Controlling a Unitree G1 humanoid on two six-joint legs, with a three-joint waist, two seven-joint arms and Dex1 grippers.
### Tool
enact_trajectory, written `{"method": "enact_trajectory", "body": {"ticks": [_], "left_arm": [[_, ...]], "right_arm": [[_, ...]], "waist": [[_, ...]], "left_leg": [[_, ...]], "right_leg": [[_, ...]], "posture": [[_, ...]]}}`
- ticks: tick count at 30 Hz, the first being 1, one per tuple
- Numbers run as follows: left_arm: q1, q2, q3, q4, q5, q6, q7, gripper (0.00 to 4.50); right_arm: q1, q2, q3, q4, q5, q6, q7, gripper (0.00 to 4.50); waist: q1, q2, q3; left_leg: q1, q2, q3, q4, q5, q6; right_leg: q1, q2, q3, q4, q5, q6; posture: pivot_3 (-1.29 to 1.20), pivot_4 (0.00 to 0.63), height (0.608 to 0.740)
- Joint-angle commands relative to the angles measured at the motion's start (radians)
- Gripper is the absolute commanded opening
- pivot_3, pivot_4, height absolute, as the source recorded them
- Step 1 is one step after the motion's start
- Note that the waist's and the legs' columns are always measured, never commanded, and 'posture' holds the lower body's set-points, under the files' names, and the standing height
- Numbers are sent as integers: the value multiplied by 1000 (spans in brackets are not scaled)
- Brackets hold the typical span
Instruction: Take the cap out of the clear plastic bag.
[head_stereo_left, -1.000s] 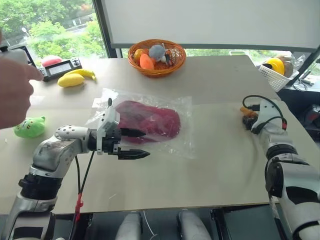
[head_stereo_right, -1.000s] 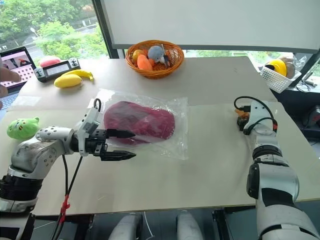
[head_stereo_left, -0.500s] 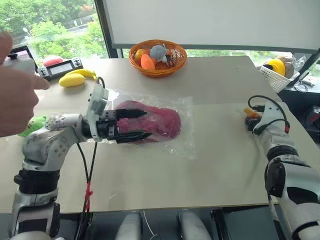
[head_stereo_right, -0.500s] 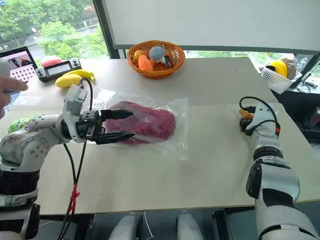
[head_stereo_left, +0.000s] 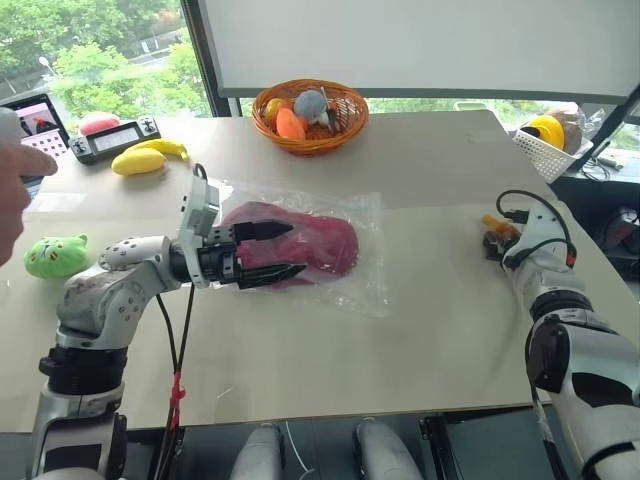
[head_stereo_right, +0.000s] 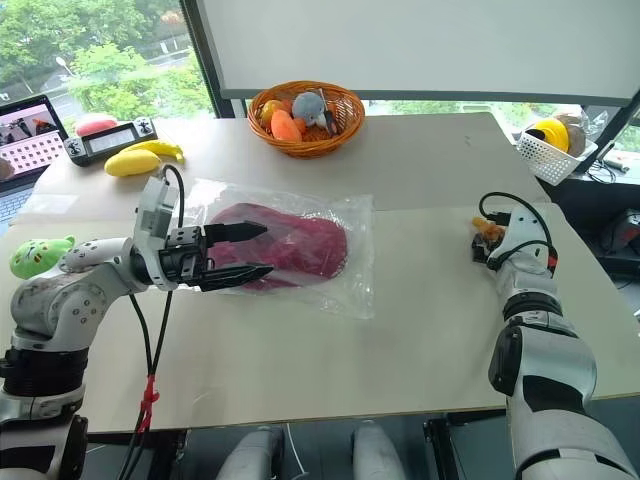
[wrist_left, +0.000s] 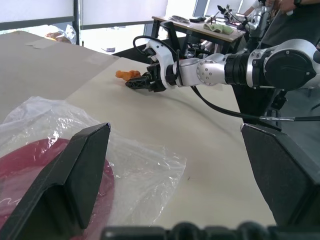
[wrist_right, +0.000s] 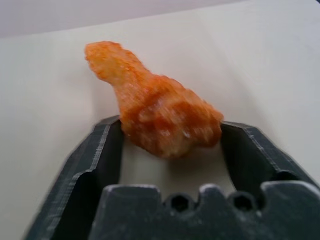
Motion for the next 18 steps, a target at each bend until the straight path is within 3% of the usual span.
{"method": "enact_trajectory", "body": {"ticks": [1, 12, 18], "left_arm": [[-6, 6, 4, -16, -2, -19, -8, 4500], [21, 22, -8, -28, 18, -27, -17, 4500], [36, 28, -11, -31, 26, -33, -23, 4500]], "right_arm": [[-5, 7, 3, -6, -6, 6, -5, 4472], [-79, -66, 30, -130, -10, 3, 66, 4472], [62, -134, 23, -654, 94, 219, 265, 4472]], "waist": [[-1, 0, 0], [3, 2, 1], [11, 4, 2]], "left_leg": [[0, 0, 0, 0, 0, 0], [-1, 0, 0, -1, 0, 0], [-3, 0, 0, -1, 0, 0]], "right_leg": [[0, 0, 0, 0, 0, 0], [-1, 0, 1, 0, 0, 0], [-3, 0, 0, 0, 0, 0]], "posture": [[0, 150, 733], [0, 150, 733], [0, 150, 733]]}}
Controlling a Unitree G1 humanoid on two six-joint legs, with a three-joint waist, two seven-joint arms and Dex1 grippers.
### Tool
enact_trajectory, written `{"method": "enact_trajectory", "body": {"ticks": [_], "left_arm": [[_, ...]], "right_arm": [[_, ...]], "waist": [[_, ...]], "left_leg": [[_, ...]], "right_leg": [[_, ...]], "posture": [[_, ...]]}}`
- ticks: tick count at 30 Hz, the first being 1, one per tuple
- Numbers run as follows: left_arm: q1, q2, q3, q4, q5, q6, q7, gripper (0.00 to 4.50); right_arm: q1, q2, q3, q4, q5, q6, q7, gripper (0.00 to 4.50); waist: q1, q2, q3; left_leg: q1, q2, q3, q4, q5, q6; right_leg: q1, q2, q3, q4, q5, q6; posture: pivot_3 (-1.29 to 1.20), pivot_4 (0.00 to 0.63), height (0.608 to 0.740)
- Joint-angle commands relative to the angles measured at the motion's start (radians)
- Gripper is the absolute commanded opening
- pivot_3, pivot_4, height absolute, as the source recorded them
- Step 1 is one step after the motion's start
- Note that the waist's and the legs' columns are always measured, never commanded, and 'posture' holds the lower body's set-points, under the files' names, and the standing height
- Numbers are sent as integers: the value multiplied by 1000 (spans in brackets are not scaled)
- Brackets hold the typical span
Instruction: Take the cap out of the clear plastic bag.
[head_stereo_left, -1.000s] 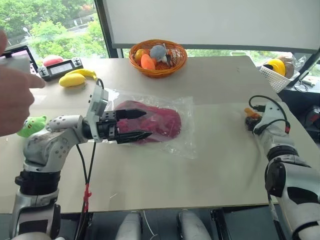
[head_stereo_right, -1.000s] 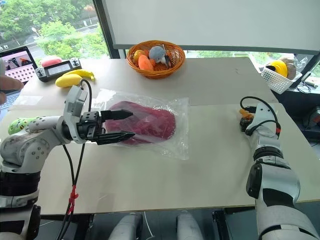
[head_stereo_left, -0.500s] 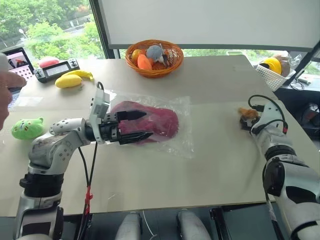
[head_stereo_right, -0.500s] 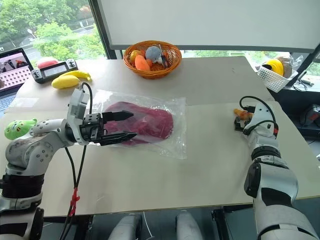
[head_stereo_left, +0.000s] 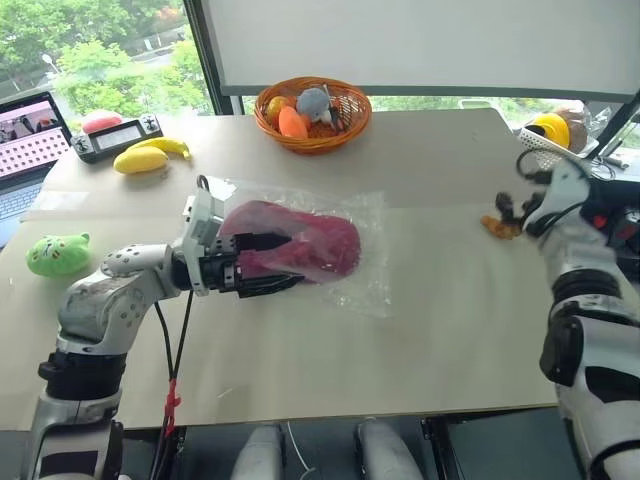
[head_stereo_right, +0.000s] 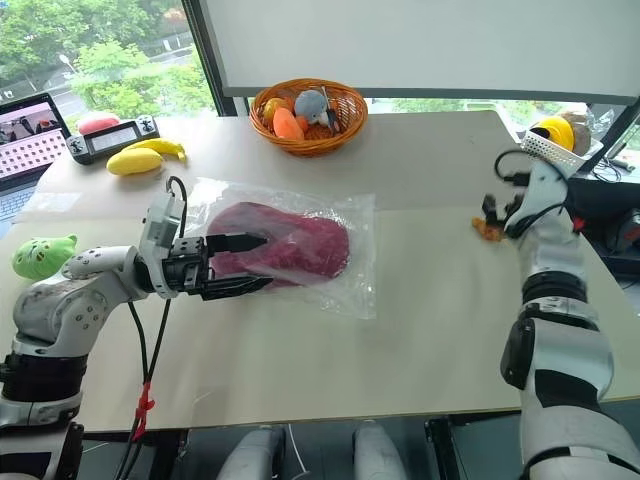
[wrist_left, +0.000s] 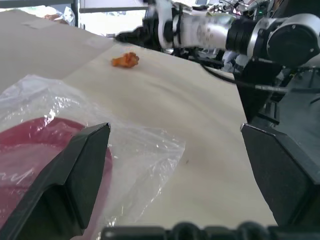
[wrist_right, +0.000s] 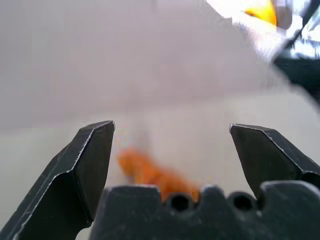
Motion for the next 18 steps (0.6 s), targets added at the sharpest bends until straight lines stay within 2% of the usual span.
{"method": "enact_trajectory", "body": {"ticks": [1, 4, 8, 11, 14, 18], "left_arm": [[-1, 12, 10, -28, 5, -31, -9, 4500], [-1, 11, 7, -28, 7, -31, -8, 4500], [4, 11, -1, -23, 25, -37, 4, 4500], [24, 9, -31, -16, 76, -60, 25, 4500], [60, 12, -66, -32, 116, -84, 25, 4500], [76, 8, -82, -37, 153, -100, 51, 4500]], "right_arm": [[109, -42, -8, -388, 94, 173, 119, 4472], [225, -57, -20, -691, 204, 348, 193, 4472], [404, -56, -37, -1154, 469, 555, 317, 4472], [608, -78, -20, -1496, 702, 654, 421, 4472], [732, -81, 11, -1646, 824, 721, 404, 4472], [773, -63, 76, -1690, 800, 727, 322, 4472]], "waist": [[3, 0, 0], [8, 0, 0], [5, 0, 0], [11, 0, 0], [20, 0, 0], [27, 0, 0]], "left_leg": [[0, 0, 0, 0, 0, 0], [0, 0, 0, 1, 0, 0], [1, 0, 0, 1, 0, 0], [0, 1, -1, 0, 0, 1], [-1, 0, -1, 2, -1, 2], [-1, 0, -1, 6, -1, 2]], "right_leg": [[0, 0, 0, 0, 0, 0], [1, 0, 0, 0, 0, 0], [0, 0, 0, 2, 0, 0], [0, 1, 0, 1, 0, 0], [1, 0, 0, -1, -1, 1], [1, 0, 0, 0, -2, 8]], "posture": [[0, 150, 733], [0, 150, 733], [0, 150, 733], [0, 150, 733], [0, 150, 733], [0, 150, 733]]}}
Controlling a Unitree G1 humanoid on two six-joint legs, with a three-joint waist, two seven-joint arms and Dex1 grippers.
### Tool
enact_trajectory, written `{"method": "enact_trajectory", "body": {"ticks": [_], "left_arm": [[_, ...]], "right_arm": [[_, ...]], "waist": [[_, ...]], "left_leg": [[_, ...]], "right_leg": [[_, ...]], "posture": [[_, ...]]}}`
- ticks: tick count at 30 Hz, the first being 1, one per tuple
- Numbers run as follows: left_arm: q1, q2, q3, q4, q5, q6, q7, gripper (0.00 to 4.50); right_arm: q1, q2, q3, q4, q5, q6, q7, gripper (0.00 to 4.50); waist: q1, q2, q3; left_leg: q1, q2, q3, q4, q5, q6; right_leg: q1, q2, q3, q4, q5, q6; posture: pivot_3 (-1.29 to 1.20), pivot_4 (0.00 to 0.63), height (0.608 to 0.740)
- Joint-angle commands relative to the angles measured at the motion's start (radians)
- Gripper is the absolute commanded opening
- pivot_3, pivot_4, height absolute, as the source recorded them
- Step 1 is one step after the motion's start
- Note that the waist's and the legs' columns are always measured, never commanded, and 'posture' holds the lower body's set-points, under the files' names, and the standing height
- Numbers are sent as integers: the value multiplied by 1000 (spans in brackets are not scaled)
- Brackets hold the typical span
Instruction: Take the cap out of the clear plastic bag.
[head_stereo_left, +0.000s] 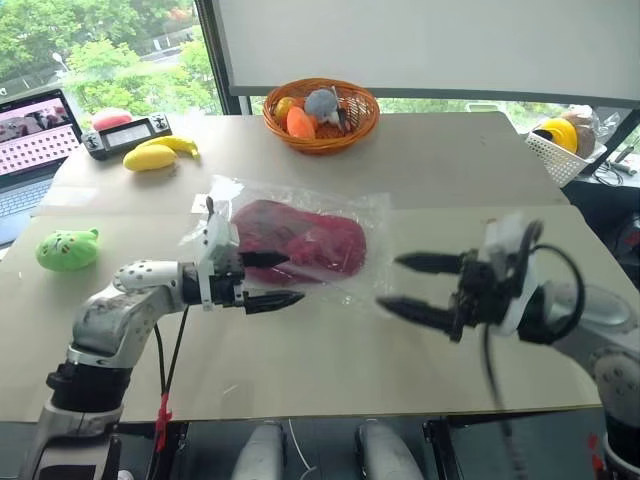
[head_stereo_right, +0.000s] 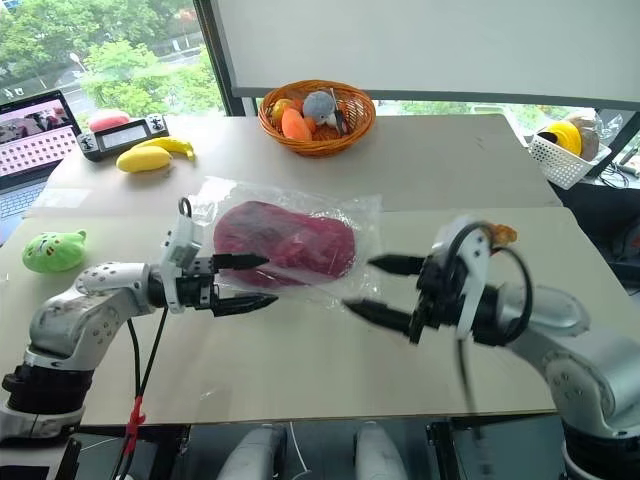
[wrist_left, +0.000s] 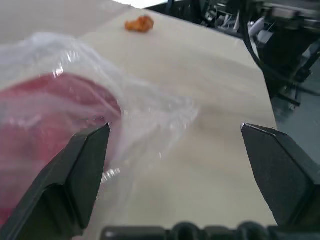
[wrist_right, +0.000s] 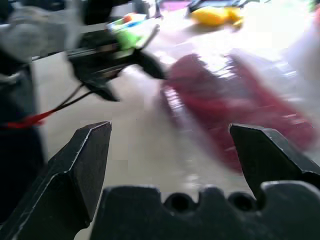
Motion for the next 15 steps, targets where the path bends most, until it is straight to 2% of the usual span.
{"method": "enact_trajectory", "body": {"ticks": [1, 4, 8, 15], "left_arm": [[-3, 6, -4, -29, 45, -44, 28, 4500], [9, 13, -18, -21, 91, -75, 36, 4500], [7, -2, -33, -7, 137, -108, 62, 4500], [-2, -22, -164, 15, 342, -370, 55, 4500]], "right_arm": [[10, 5, 44, -41, -40, -7, -79, 4472], [9, 43, 81, -23, -85, -17, -163, 4472], [18, 59, 95, -9, -133, -33, -203, 4472], [34, 55, 45, 39, -163, -50, -218, 4472]], "waist": [[2, 0, 0], [4, 0, 0], [4, 0, 0], [13, 0, 0]], "left_leg": [[1, 0, 0, 0, 0, 0], [2, 1, 0, 0, 1, 0], [0, 1, 0, 0, 1, 0], [-1, 0, 0, -1, 1, -1]], "right_leg": [[0, 0, 0, 0, 0, 0], [1, 1, 0, 0, 0, 0], [0, 1, 0, 0, 0, 0], [-1, 0, 0, 0, 3, -5]], "posture": [[0, 150, 733], [0, 150, 733], [0, 150, 733], [0, 150, 733]]}}
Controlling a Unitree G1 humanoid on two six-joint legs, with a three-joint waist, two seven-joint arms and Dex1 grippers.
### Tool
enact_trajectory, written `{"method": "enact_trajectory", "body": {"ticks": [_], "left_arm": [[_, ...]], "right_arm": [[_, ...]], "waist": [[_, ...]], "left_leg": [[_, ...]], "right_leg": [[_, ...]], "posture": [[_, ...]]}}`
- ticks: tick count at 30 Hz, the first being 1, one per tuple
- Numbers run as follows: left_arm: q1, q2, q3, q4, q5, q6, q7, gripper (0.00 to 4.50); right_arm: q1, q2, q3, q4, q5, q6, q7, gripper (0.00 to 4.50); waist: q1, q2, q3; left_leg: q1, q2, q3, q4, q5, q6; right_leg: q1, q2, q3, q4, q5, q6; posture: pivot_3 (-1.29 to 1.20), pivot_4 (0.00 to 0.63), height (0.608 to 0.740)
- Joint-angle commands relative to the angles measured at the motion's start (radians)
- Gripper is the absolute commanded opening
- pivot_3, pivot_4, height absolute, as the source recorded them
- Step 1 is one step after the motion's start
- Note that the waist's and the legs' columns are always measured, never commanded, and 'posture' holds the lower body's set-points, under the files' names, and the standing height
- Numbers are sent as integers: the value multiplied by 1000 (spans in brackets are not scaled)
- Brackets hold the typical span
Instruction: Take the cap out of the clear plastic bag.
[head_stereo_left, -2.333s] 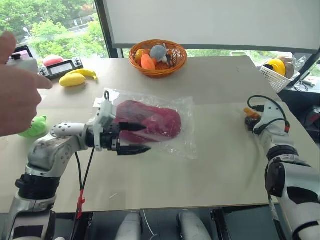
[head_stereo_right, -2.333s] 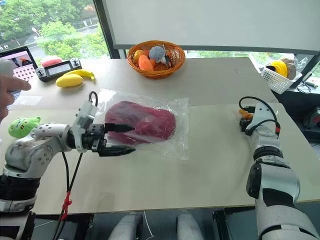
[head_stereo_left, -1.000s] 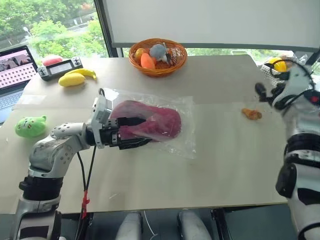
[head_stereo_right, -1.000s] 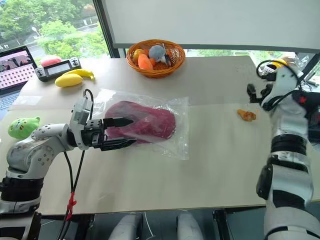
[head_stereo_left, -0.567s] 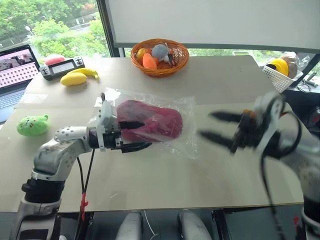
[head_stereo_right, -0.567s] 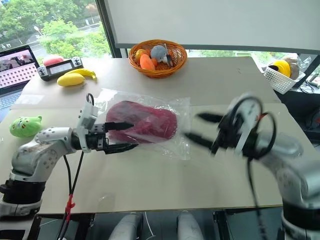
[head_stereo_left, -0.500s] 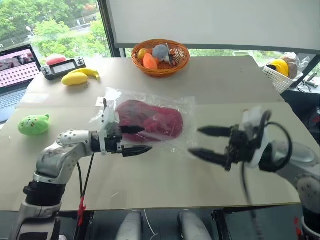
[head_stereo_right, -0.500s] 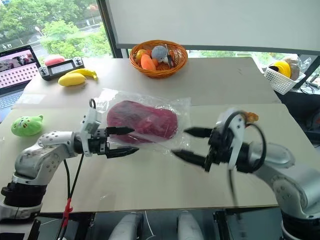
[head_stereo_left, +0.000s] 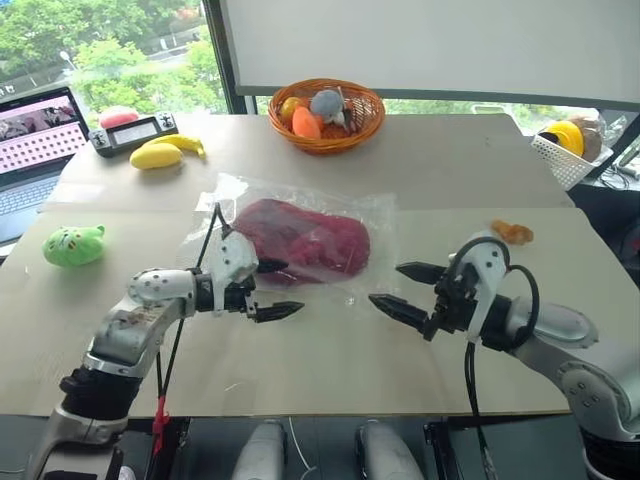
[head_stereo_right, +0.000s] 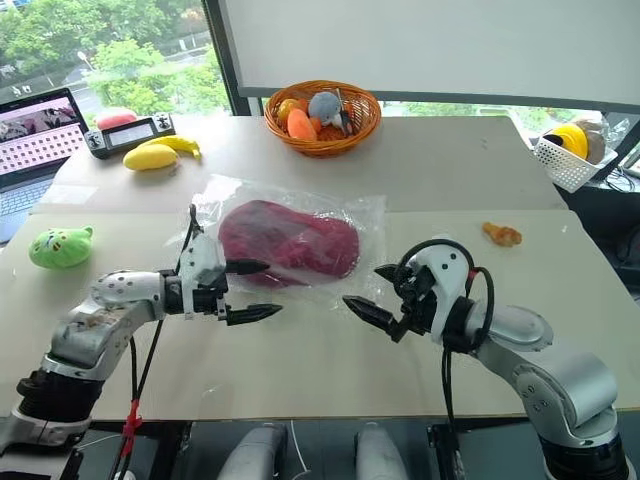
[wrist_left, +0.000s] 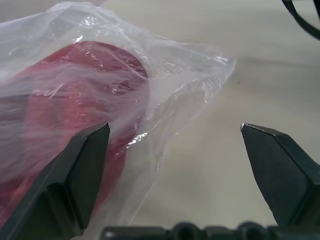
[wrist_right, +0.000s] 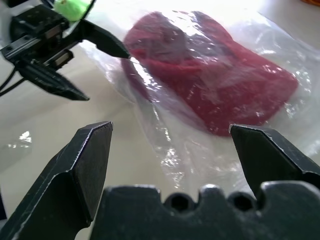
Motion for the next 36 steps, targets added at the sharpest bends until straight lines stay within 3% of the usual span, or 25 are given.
{"method": "enact_trajectory", "body": {"ticks": [1, 8, 15, 19, 27, 33, 34, 35, 36], "left_arm": [[-21, -17, -56, -2, 96, -138, 3, 4500], [-67, -91, -158, 110, 287, -326, 78, 4500], [-80, -191, -233, 212, 412, -490, 166, 4500], [-92, -223, -274, 307, 495, -579, 211, 4500], [-164, -314, -355, 484, 692, -669, 373, 4500], [-201, -366, -377, 574, 746, -693, 446, 4500], [-202, -371, -377, 582, 750, -695, 457, 3962], [-204, -373, -377, 587, 751, -696, 461, 3855], [-205, -374, -377, 591, 751, -697, 463, 3406]], "right_arm": [[-1, -8, -52, -7, -4, -36, 0, 4472], [21, -10, -100, -30, 4, -22, -20, 4472], [130, -62, -191, -141, 131, 5, 18, 4472], [191, -108, -192, -187, 164, 7, 37, 4472], [175, -111, -172, -219, 202, 9, -45, 4472], [195, -151, -144, -257, 194, 0, -37, 4472], [199, -158, -141, -262, 189, -4, -34, 4500], [202, -164, -138, -264, 186, -6, -33, 4500], [202, -167, -136, -265, 184, -7, -34, 4500]], "waist": [[4, 0, 0], [13, 0, 0], [16, 0, 0], [12, 0, 0], [27, -2, -3], [31, -2, -4], [31, -2, -4], [31, -3, -5], [31, -3, -5]], "left_leg": [[0, 0, 0, 0, 0, 0], [0, 0, 0, 0, 0, 0], [-1, 0, 0, 0, 0, 0], [0, 0, 0, 1, 0, 0], [1, -1, -1, 4, 0, 0], [1, -1, -1, 10, 0, 0], [1, -1, -1, 11, 0, 0], [1, -1, -1, 11, 0, 0], [2, -1, -1, 11, 0, 0]], "right_leg": [[0, 0, 0, 0, 0, 0], [0, 0, 0, 0, -2, 4], [0, 0, -1, 0, -2, 3], [1, 0, -1, 0, -3, 5], [4, 0, -1, 0, -2, 7], [7, 0, -1, 0, -2, 9], [8, -1, -1, 0, -1, 9], [8, 0, -1, 0, -1, 9], [8, 0, -1, 0, -1, 9]], "posture": [[0, 150, 733], [0, 150, 733], [0, 150, 733], [0, 150, 733], [0, 150, 733], [0, 150, 733], [0, 150, 733], [0, 150, 733], [0, 150, 733]]}}
